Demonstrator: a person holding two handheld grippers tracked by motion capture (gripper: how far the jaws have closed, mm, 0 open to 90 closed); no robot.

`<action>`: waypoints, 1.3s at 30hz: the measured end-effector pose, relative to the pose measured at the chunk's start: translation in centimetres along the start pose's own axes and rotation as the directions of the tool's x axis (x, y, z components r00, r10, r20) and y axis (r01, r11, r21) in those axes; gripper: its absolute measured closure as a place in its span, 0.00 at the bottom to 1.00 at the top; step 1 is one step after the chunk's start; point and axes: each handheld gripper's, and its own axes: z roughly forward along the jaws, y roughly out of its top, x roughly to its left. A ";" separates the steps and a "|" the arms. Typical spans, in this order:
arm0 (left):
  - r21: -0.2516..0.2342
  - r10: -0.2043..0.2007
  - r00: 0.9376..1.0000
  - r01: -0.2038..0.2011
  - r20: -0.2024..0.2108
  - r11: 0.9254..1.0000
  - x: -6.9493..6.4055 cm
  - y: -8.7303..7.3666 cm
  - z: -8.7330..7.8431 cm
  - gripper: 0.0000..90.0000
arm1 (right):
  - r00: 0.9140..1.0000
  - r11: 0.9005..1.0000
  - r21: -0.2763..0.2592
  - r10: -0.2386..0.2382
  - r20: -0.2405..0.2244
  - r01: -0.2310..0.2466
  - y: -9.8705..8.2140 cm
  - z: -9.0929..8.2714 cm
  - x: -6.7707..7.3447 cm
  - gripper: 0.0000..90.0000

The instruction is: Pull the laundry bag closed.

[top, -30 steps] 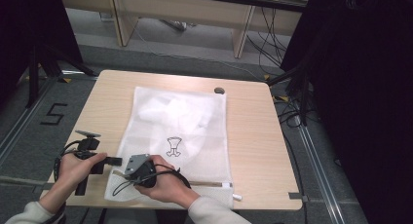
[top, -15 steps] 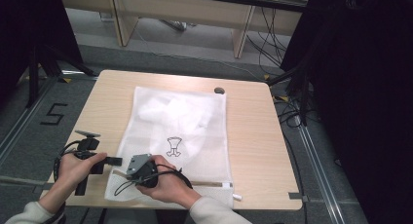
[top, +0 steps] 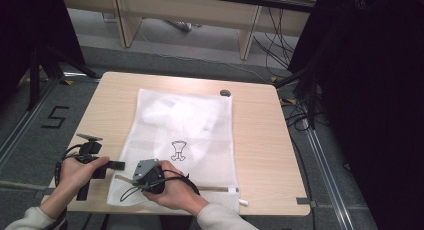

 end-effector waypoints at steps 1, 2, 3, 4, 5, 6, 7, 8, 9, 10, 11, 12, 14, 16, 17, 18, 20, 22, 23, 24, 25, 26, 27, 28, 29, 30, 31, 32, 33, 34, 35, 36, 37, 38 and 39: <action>0.000 0.001 1.000 -0.001 0.000 1.000 0.0 0.0 0.0 0.95 | 1.000 1.000 0.000 0.009 -0.001 -0.009 0.0 0.0 0.1 0.92; 0.000 0.001 1.000 -0.001 0.000 1.000 0.0 0.0 0.0 0.95 | 1.000 1.000 -0.001 0.006 0.001 -0.006 0.0 -0.1 0.1 0.92; 0.000 0.000 1.000 0.000 0.000 1.000 0.0 0.0 0.0 0.95 | 1.000 1.000 -0.004 -0.010 0.000 0.010 0.0 -0.1 0.0 0.92; 0.000 -0.001 1.000 0.001 0.001 1.000 0.0 0.0 0.0 0.95 | 1.000 1.000 -0.006 -0.008 0.001 0.008 0.0 -0.1 -0.1 0.92; -0.004 -0.003 1.000 0.003 -0.002 1.000 0.0 0.0 0.0 0.95 | 1.000 1.000 -0.003 -0.007 0.001 0.007 0.0 -0.2 -0.1 0.92; -0.004 -0.003 1.000 0.003 -0.002 1.000 0.0 0.0 0.0 0.95 | 1.000 1.000 0.001 -0.008 -0.001 0.008 -0.1 -0.2 -0.1 0.92; -0.004 0.004 1.000 -0.005 -0.003 1.000 0.1 0.0 0.0 0.95 | 1.000 1.000 0.005 0.000 -0.002 0.000 -0.2 -0.2 0.0 0.92; -0.003 -0.002 1.000 0.002 -0.004 1.000 0.0 0.0 0.0 0.95 | 1.000 1.000 0.008 0.013 -0.002 -0.013 -0.3 -0.2 0.1 0.92; -0.003 -0.003 1.000 0.003 -0.004 1.000 0.1 0.0 0.0 0.95 | 1.000 1.000 0.008 0.013 -0.002 -0.013 -0.3 -0.2 0.1 0.92; -0.005 -0.003 1.000 0.003 -0.004 1.000 0.1 0.0 0.0 0.95 | 1.000 1.000 0.011 0.005 0.002 -0.005 -0.3 -0.3 0.0 0.92; -0.005 -0.003 1.000 0.003 -0.003 1.000 0.0 0.0 0.0 0.95 | 1.000 1.000 0.005 -0.005 -0.003 0.005 -0.4 -0.3 -0.1 0.92; -0.007 0.000 1.000 0.000 -0.005 1.000 0.0 0.0 0.0 0.95 | 1.000 1.000 0.006 -0.003 -0.002 0.003 -0.4 -0.3 -0.1 0.92; -0.007 -0.001 1.000 0.001 -0.003 1.000 0.0 0.0 -0.1 0.95 | 1.000 1.000 0.009 0.012 0.002 -0.012 -0.4 -0.4 0.0 0.92; -0.006 -0.003 1.000 0.003 -0.001 1.000 0.0 0.0 0.0 0.95 | 1.000 1.000 0.006 -0.004 0.005 0.004 -0.4 -0.4 -0.1 0.92; -0.005 -0.003 1.000 0.003 0.000 1.000 0.0 0.0 0.0 0.95 | 1.000 1.000 0.004 -0.002 0.005 0.002 -0.4 -0.5 -0.1 0.92; -0.005 -0.003 1.000 0.003 0.000 1.000 0.0 0.0 0.0 0.95 | 1.000 1.000 0.005 0.000 0.005 0.000 -0.4 -0.5 -0.1 0.92; -0.006 -0.001 1.000 0.001 -0.002 1.000 0.0 0.0 0.0 0.95 | 1.000 1.000 0.003 -0.005 0.003 0.005 -0.4 -0.5 -0.1 0.92; -0.006 -0.003 1.000 0.003 -0.003 1.000 0.1 0.1 -0.1 0.95 | 1.000 1.000 0.008 -0.004 0.002 0.004 -0.5 -0.5 -0.1 0.92; -0.006 -0.003 1.000 0.003 -0.005 1.000 0.1 0.1 -0.1 0.95 | 1.000 1.000 0.015 -0.005 0.002 0.005 -0.5 -0.6 -0.1 0.92; -0.006 -0.003 1.000 0.003 -0.007 1.000 0.1 0.1 -0.1 0.95 | 1.000 1.000 0.014 -0.003 0.003 0.003 -0.6 -0.6 -0.1 0.92; -0.006 -0.003 1.000 0.003 -0.007 1.000 0.1 0.1 -0.1 0.95 | 1.000 1.000 0.013 0.017 0.004 -0.017 -0.7 -0.6 0.0 0.92; -0.006 -0.003 1.000 0.003 -0.007 1.000 0.1 0.1 -0.1 0.95 | 1.000 1.000 0.013 0.017 0.004 -0.017 -0.7 -0.6 0.0 0.92; -0.006 -0.002 1.000 0.002 -0.007 1.000 0.1 0.1 -0.1 0.95 | 1.000 1.000 0.014 0.016 0.005 -0.016 -0.7 -0.6 0.0 0.92; -0.005 0.000 1.000 0.000 -0.008 1.000 0.1 0.1 -0.1 0.95 | 1.000 1.000 0.012 0.001 0.002 -0.001 -0.8 -0.7 -0.1 0.92; -0.006 0.000 1.000 0.000 -0.010 1.000 0.1 0.1 -0.1 0.95 | 1.000 1.000 0.013 0.004 0.003 -0.004 -0.8 -0.7 -0.1 0.92; -0.007 -0.002 1.000 0.002 -0.007 1.000 0.1 0.1 -0.1 0.95 | 1.000 1.000 0.020 0.004 0.002 -0.004 -0.8 -0.8 -0.1 0.92; -0.006 -0.002 1.000 0.001 -0.007 1.000 0.1 0.1 -0.1 0.95 | 1.000 1.000 0.019 0.024 -0.002 -0.024 -0.9 -0.8 0.0 0.92; -0.006 0.000 1.000 0.000 -0.010 1.000 0.1 0.1 -0.1 0.95 | 1.000 1.000 0.016 0.009 0.003 -0.009 -0.9 -0.9 -0.1 0.92; -0.005 0.000 1.000 0.000 -0.009 1.000 0.1 0.1 0.0 0.95 | 1.000 1.000 0.016 0.009 0.002 -0.009 -0.9 -0.9 -0.1 0.92; -0.005 0.001 1.000 -0.001 -0.010 1.000 0.1 0.1 0.0 0.95 | 1.000 1.000 0.015 0.011 0.002 -0.011 -1.0 -0.9 -0.1 0.92; -0.004 0.002 1.000 -0.002 -0.011 1.000 0.1 0.1 0.0 0.95 | 1.000 1.000 0.016 0.010 0.003 -0.010 -1.0 -0.9 -0.1 0.92; -0.004 0.002 1.000 -0.002 -0.012 1.000 0.1 0.1 0.0 0.95 | 1.000 1.000 0.022 0.006 0.000 -0.006 -1.0 -0.9 -0.2 0.92; -0.005 0.004 1.000 -0.004 -0.015 1.000 0.1 0.1 0.0 0.95 | 1.000 1.000 0.016 0.010 0.001 -0.010 -1.0 -0.9 -0.1 0.92; -0.004 0.003 1.000 -0.003 -0.012 1.000 0.1 0.1 0.0 0.95 | 1.000 1.000 0.020 0.007 -0.001 -0.007 -1.0 -0.9 -0.1 0.92; -0.004 0.003 1.000 -0.003 -0.012 1.000 0.1 0.1 0.0 0.95 | 1.000 1.000 0.020 0.010 -0.002 -0.010 -1.1 -0.9 -0.1 0.92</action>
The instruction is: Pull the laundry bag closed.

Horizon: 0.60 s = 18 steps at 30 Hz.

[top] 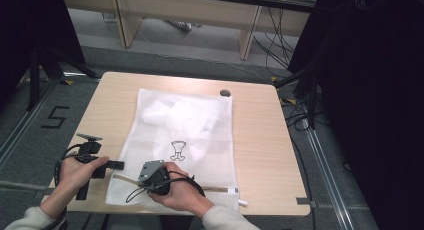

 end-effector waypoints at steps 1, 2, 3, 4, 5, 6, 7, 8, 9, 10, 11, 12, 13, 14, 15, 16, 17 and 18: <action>0.001 0.002 1.000 -0.002 -0.001 1.000 0.0 0.0 0.0 0.95 | 1.000 1.000 0.002 0.003 -0.002 -0.003 0.0 0.0 0.0 0.92; 0.002 0.002 1.000 -0.002 0.000 1.000 0.0 0.0 0.0 0.95 | 1.000 1.000 0.002 0.005 -0.001 -0.005 0.0 -0.1 0.0 0.92; 0.002 0.001 1.000 -0.001 0.000 1.000 0.0 0.0 0.0 0.95 | 1.000 1.000 -0.001 0.005 0.002 -0.005 0.0 -0.1 -0.1 0.92; 0.000 0.003 1.000 -0.003 -0.005 1.000 0.0 0.0 0.0 0.95 | 1.000 1.000 0.000 0.024 0.001 -0.024 -0.1 -0.1 0.1 0.92; 0.000 -0.002 1.000 0.002 0.000 1.000 0.0 0.0 0.0 0.95 | 1.000 1.000 0.001 0.023 0.001 -0.023 -0.1 -0.2 0.1 0.92; 0.001 0.001 1.000 -0.001 -0.007 1.000 0.0 0.0 0.0 0.95 | 1.000 1.000 -0.001 0.007 0.001 -0.007 -0.1 -0.1 0.0 0.92; 0.001 0.001 1.000 -0.001 -0.007 1.000 0.0 0.0 0.0 0.95 | 1.000 1.000 -0.001 0.007 0.001 -0.007 -0.1 -0.1 0.0 0.92; 0.002 0.000 1.000 0.000 -0.008 1.000 0.0 0.0 0.0 0.95 | 1.000 1.000 0.005 0.006 -0.001 -0.006 -0.2 -0.2 0.0 0.92; 0.002 0.001 1.000 0.000 -0.008 1.000 0.1 0.0 0.0 0.95 | 1.000 1.000 0.008 0.007 -0.002 -0.007 -0.2 -0.2 0.0 0.92; 0.002 -0.001 1.000 0.001 -0.006 1.000 0.1 0.0 0.0 0.95 | 1.000 1.000 0.003 0.003 0.001 -0.003 -0.3 -0.2 0.0 0.92; 0.002 0.000 1.000 0.000 -0.007 1.000 0.1 0.0 0.0 0.95 | 1.000 1.000 0.002 0.002 0.002 -0.002 -0.3 -0.2 0.0 0.92; 0.003 0.001 1.000 -0.001 -0.007 1.000 0.0 0.0 0.0 0.95 | 1.000 1.000 0.005 0.018 0.002 -0.018 -0.3 -0.2 0.1 0.92; 0.002 0.000 1.000 0.000 -0.007 1.000 0.0 0.0 0.0 0.95 | 0.999 0.999 0.019 0.045 0.006 -0.046 -0.3 -0.4 0.2 0.92; 0.001 -0.001 1.000 0.001 -0.006 1.000 0.0 0.0 0.0 0.95 | 0.999 0.999 0.023 0.037 0.004 -0.037 -0.3 -0.4 0.2 0.92; 0.003 0.000 1.000 0.000 -0.004 1.000 0.1 0.0 0.0 0.95 | 1.000 1.000 0.009 0.019 0.003 -0.019 -0.3 -0.4 0.1 0.92; 0.004 0.000 1.000 0.000 -0.004 1.000 0.1 0.0 0.0 0.95 | 1.000 1.000 0.002 0.012 0.005 -0.012 -0.3 -0.4 0.0 0.92; 0.004 0.000 1.000 0.000 -0.005 1.000 0.0 0.0 0.0 0.95 | 1.000 1.000 0.006 0.009 0.005 -0.009 -0.3 -0.4 0.0 0.92; 0.007 0.004 1.000 -0.003 -0.004 1.000 0.1 0.0 0.0 0.95 | 1.000 1.000 0.002 0.009 0.002 -0.009 -0.4 -0.4 0.0 0.92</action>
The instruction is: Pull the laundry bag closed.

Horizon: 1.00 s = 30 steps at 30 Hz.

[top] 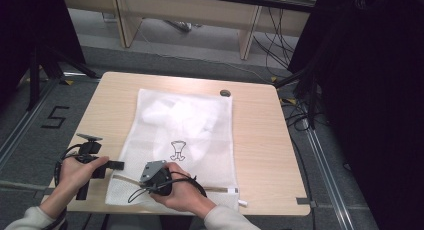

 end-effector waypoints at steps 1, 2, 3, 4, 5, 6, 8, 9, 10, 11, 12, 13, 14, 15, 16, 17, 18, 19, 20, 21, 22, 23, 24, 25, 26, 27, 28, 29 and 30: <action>-0.001 0.004 1.000 -0.004 -0.006 1.000 0.0 0.0 0.0 0.95 | 1.000 1.000 0.000 0.004 -0.003 -0.004 0.0 0.0 0.0 0.92; -0.005 -0.005 1.000 0.005 -0.003 1.000 0.0 0.0 0.0 0.95 | 1.000 1.000 0.006 0.016 -0.003 -0.016 -0.2 0.0 0.1 0.92; -0.005 -0.005 1.000 0.005 -0.003 1.000 0.0 0.0 0.0 0.95 | 1.000 1.000 0.006 0.016 -0.003 -0.016 -0.2 0.0 0.1 0.92; -0.004 -0.006 1.000 0.006 -0.003 1.000 0.1 0.0 0.0 0.95 | 1.000 1.000 0.014 0.012 -0.001 -0.012 -0.2 -0.1 0.1 0.92; -0.003 -0.006 1.000 0.006 -0.002 1.000 0.1 0.0 0.0 0.95 | 1.000 1.000 0.015 0.016 -0.001 -0.016 -0.3 -0.1 0.1 0.92; -0.002 -0.004 1.000 0.004 -0.002 1.000 0.0 0.0 0.0 0.95 | 1.000 1.000 0.013 0.011 -0.002 -0.011 -0.3 -0.1 0.0 0.92; -0.001 -0.001 1.000 0.001 -0.004 1.000 0.0 0.0 0.0 0.95 | 1.000 1.000 0.006 0.003 -0.001 -0.003 -0.3 -0.1 0.0 0.92; 0.000 -0.002 1.000 0.002 -0.003 1.000 0.0 0.0 0.0 0.95 | 1.000 1.000 0.005 0.002 -0.001 -0.002 -0.3 -0.1 0.0 0.92; 0.002 -0.002 1.000 0.002 0.000 1.000 0.1 0.0 0.0 0.95 | 1.000 1.000 0.005 0.003 -0.001 -0.003 -0.3 -0.1 0.0 0.92; -0.003 -0.004 1.000 0.004 -0.005 1.000 0.0 0.0 0.0 0.95 | 1.000 1.000 0.005 0.003 -0.002 -0.003 -0.3 -0.1 0.0 0.92; -0.003 -0.005 1.000 0.005 -0.003 1.000 0.1 0.0 0.0 0.95 | 1.000 1.000 0.007 0.007 -0.001 -0.007 -0.4 -0.1 0.0 0.92; -0.004 -0.004 1.000 0.004 -0.005 1.000 0.1 0.0 0.0 0.95 | 1.000 1.000 0.009 0.006 -0.004 -0.006 -0.4 -0.2 0.0 0.92; -0.005 -0.005 1.000 0.005 -0.005 1.000 0.1 0.0 0.0 0.95 | 1.000 1.000 0.018 0.002 -0.005 -0.002 -0.4 -0.3 0.0 0.92; 0.002 0.002 1.000 -0.002 -0.008 1.000 0.2 0.0 0.0 0.95 | 1.000 1.000 0.018 0.002 0.000 -0.002 -0.5 -0.3 0.0 0.92; 0.004 0.005 1.000 -0.005 -0.012 1.000 0.2 0.0 0.0 0.95 | 1.000 1.000 0.019 0.001 0.000 -0.001 -0.6 -0.3 0.0 0.92; 0.003 0.004 1.000 -0.004 -0.012 1.000 0.2 0.0 0.0 0.95 | 1.000 1.000 0.015 0.008 -0.001 -0.008 -0.7 -0.3 0.0 0.92; 0.003 0.003 1.000 -0.003 -0.011 1.000 0.2 0.0 0.0 0.95 | 1.000 1.000 0.018 0.018 0.000 -0.018 -0.7 -0.4 0.0 0.92; 0.003 0.003 1.000 -0.003 -0.012 1.000 0.2 0.0 0.0 0.95 | 1.000 1.000 0.018 0.018 0.000 -0.018 -0.7 -0.4 0.0 0.92; 0.003 0.005 1.000 -0.004 -0.014 1.000 0.2 0.0 0.0 0.95 | 1.000 1.000 0.015 0.007 0.003 -0.007 -0.8 -0.4 -0.1 0.92; 0.003 0.003 1.000 -0.003 -0.012 1.000 0.2 0.0 0.0 0.95 | 1.000 1.000 0.018 0.013 0.001 -0.013 -0.8 -0.4 -0.1 0.92; 0.005 0.005 1.000 -0.005 -0.012 1.000 0.2 0.0 0.0 0.95 | 1.000 1.000 0.019 0.013 -0.001 -0.013 -0.8 -0.5 -0.1 0.92; 0.008 0.009 1.000 -0.009 -0.013 1.000 0.2 0.0 0.0 0.95 | 1.000 1.000 0.023 0.010 -0.002 -0.009 -0.9 -0.6 -0.2 0.92; 0.009 0.009 1.000 -0.009 -0.013 1.000 0.2 0.0 0.0 0.95 | 1.000 1.000 0.017 0.014 -0.001 -0.014 -0.9 -0.5 -0.1 0.92; 0.001 0.000 1.000 0.000 -0.009 1.000 0.2 0.0 0.1 0.95 | 1.000 1.000 0.026 0.011 -0.004 -0.011 -0.9 -0.6 -0.1 0.92; 0.008 0.008 1.000 -0.008 -0.012 1.000 0.2 0.0 0.0 0.95 | 1.000 1.000 0.026 0.011 -0.004 -0.011 -0.9 -0.6 -0.1 0.92; 0.003 0.003 1.000 -0.003 -0.010 1.000 0.2 0.0 0.0 0.95 | 1.000 1.000 0.025 0.012 -0.003 -0.012 -0.9 -0.6 -0.1 0.92; 0.001 0.002 1.000 -0.002 -0.011 1.000 0.1 0.0 0.0 0.95 | 1.000 1.000 0.023 0.007 -0.005 -0.007 -0.9 -0.6 -0.1 0.92; 0.007 0.010 1.000 -0.010 -0.014 1.000 0.2 0.0 0.0 0.95 | 1.000 1.000 0.027 0.008 -0.003 -0.008 -0.9 -0.6 -0.1 0.92; 0.005 0.005 1.000 -0.005 -0.010 1.000 0.2 0.0 0.0 0.95 | 1.000 1.000 0.029 0.008 -0.001 -0.008 -1.0 -0.6 -0.1 0.92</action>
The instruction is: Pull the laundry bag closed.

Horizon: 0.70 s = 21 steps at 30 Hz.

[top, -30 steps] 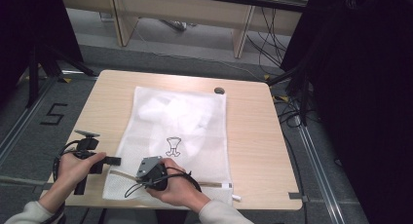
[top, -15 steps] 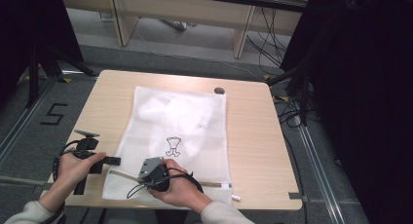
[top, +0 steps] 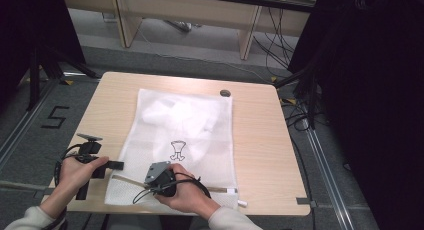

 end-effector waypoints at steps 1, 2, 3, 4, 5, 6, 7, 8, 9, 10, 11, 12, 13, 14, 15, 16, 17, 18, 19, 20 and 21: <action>0.000 0.003 1.000 -0.003 -0.003 1.000 0.0 0.0 0.0 0.95 | 1.000 1.000 -0.007 0.006 -0.002 -0.006 -0.1 0.0 0.0 0.92; 0.000 0.003 1.000 -0.003 -0.003 1.000 0.0 0.0 0.0 0.95 | 1.000 1.000 -0.007 0.007 -0.004 -0.007 -0.2 0.0 0.0 0.92; 0.000 0.003 1.000 -0.003 -0.004 1.000 0.0 0.0 0.0 0.95 | 1.000 1.000 -0.003 0.011 0.000 -0.011 -0.2 -0.1 0.0 0.92; -0.001 0.003 1.000 -0.003 -0.005 1.000 0.0 0.0 0.0 0.95 | 1.000 1.000 -0.001 0.023 0.000 -0.023 -0.4 -0.1 0.1 0.92; -0.001 0.003 1.000 -0.003 -0.006 1.000 0.0 0.0 0.0 0.95 | 1.000 1.000 0.006 0.017 -0.007 -0.017 -0.4 -0.2 0.0 0.92; -0.001 0.003 1.000 -0.003 -0.007 1.000 0.0 0.0 0.0 0.95 | 1.000 1.000 0.001 0.012 0.002 -0.012 -0.5 -0.2 -0.1 0.92; -0.001 0.002 1.000 -0.002 -0.006 1.000 0.0 0.0 0.0 0.95 | 1.000 1.000 0.003 0.013 0.000 -0.013 -0.5 -0.2 -0.1 0.92; 0.000 0.003 1.000 -0.003 -0.006 1.000 0.0 0.0 0.0 0.95 | 1.000 1.000 0.004 0.026 0.001 -0.026 -0.6 -0.3 0.0 0.92; -0.001 0.002 1.000 -0.002 -0.007 1.000 0.0 0.0 0.0 0.95 | 1.000 1.000 0.000 0.009 0.003 -0.009 -0.5 -0.3 -0.1 0.92; -0.001 0.002 1.000 -0.002 -0.007 1.000 0.0 0.0 0.0 0.95 | 1.000 1.000 0.000 0.009 0.003 -0.009 -0.5 -0.3 -0.1 0.92; -0.001 0.002 1.000 -0.002 -0.006 1.000 0.0 0.0 0.0 0.95 | 1.000 1.000 0.001 0.010 0.003 -0.010 -0.5 -0.3 -0.1 0.92; -0.002 0.000 1.000 0.000 -0.006 1.000 0.0 0.0 0.0 0.95 | 1.000 1.000 0.001 0.009 0.002 -0.009 -0.5 -0.3 -0.1 0.92; -0.002 0.000 1.000 0.000 -0.005 1.000 0.0 0.0 0.0 0.95 | 1.000 1.000 0.002 0.015 0.000 -0.015 -0.6 -0.3 -0.1 0.92; -0.001 0.002 1.000 -0.002 -0.007 1.000 0.0 0.0 0.0 0.95 | 1.000 1.000 0.002 0.023 0.000 -0.023 -0.6 -0.4 0.0 0.92; -0.001 0.001 1.000 -0.001 -0.006 1.000 0.0 0.0 0.0 0.95 | 1.000 1.000 0.004 0.029 -0.003 -0.029 -0.6 -0.4 0.0 0.92; -0.001 0.000 1.000 0.000 -0.005 1.000 0.0 0.0 0.0 0.95 | 1.000 1.000 0.001 0.016 0.002 -0.016 -0.6 -0.4 -0.2 0.92; -0.001 -0.002 1.000 0.002 -0.005 1.000 0.0 0.0 0.0 0.95 | 1.000 1.000 0.001 0.017 0.001 -0.017 -0.7 -0.4 -0.2 0.92; -0.003 -0.004 1.000 0.004 -0.004 1.000 0.0 0.0 0.0 0.95 | 1.000 1.000 0.002 0.017 0.002 -0.017 -0.7 -0.5 -0.2 0.92; -0.003 -0.003 1.000 0.003 -0.005 1.000 0.0 0.0 0.0 0.95 | 1.000 1.000 -0.001 0.016 -0.001 -0.016 -0.7 -0.5 -0.2 0.92; -0.004 -0.002 1.000 0.002 -0.005 1.000 0.0 0.0 0.0 0.95 | 1.000 1.000 0.004 0.030 0.000 -0.030 -0.8 -0.5 -0.1 0.92; -0.002 -0.001 1.000 0.001 -0.004 1.000 0.0 0.0 0.0 0.95 | 1.000 1.000 0.007 0.029 -0.001 -0.029 -0.8 -0.5 -0.1 0.92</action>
